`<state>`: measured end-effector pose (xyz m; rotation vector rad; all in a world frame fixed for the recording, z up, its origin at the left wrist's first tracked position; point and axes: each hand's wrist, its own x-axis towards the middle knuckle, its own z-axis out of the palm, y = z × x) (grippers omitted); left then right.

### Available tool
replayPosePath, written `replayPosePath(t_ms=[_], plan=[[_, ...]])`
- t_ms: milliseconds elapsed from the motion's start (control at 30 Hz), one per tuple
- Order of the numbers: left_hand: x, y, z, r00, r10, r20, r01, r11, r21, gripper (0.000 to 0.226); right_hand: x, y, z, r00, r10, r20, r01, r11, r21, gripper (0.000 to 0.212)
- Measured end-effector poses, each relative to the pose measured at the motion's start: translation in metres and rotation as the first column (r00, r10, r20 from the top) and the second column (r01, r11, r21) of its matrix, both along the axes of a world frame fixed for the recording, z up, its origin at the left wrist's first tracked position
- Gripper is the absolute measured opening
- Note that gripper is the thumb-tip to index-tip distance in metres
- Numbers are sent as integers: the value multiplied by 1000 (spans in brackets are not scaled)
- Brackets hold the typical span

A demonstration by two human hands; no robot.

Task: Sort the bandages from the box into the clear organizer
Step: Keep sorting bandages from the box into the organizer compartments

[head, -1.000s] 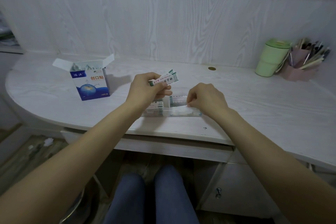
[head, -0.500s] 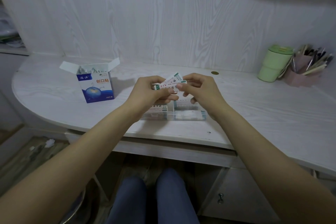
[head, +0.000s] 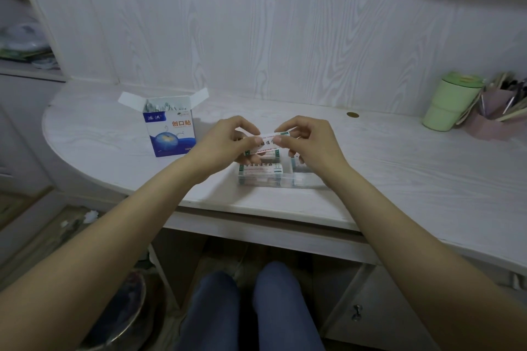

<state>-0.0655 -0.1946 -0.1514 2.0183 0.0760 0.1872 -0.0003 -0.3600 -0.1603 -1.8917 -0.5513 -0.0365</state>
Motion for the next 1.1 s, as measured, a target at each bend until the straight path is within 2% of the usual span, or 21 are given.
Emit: replayPosePath(t_ms=[133, 333, 533, 700, 867, 1100], plan=[[0, 5, -9, 999, 47, 24, -49, 996, 74, 4, -1, 1, -8, 999, -34, -35, 31, 996, -86, 7], [7, 3, -23, 999, 38, 38, -49, 940, 337, 12, 0, 2, -18, 996, -88, 34, 94, 959, -267, 6], [14, 2, -28, 999, 26, 48, -47, 843, 536, 15, -3, 8, -22, 979, -80, 189, 166, 851, -498, 6], [16, 3, -30, 999, 12, 40, -35, 757, 652, 15, -6, 12, -21, 969, -67, 236, 203, 757, -621, 6], [16, 3, -25, 998, 40, 44, -59, 700, 712, 20, -7, 12, -17, 964, -53, 262, 225, 690, -688, 9], [16, 5, -20, 996, 87, -32, -35, 668, 744, 22, -7, 13, -16, 977, -57, 208, 182, 732, -657, 15]])
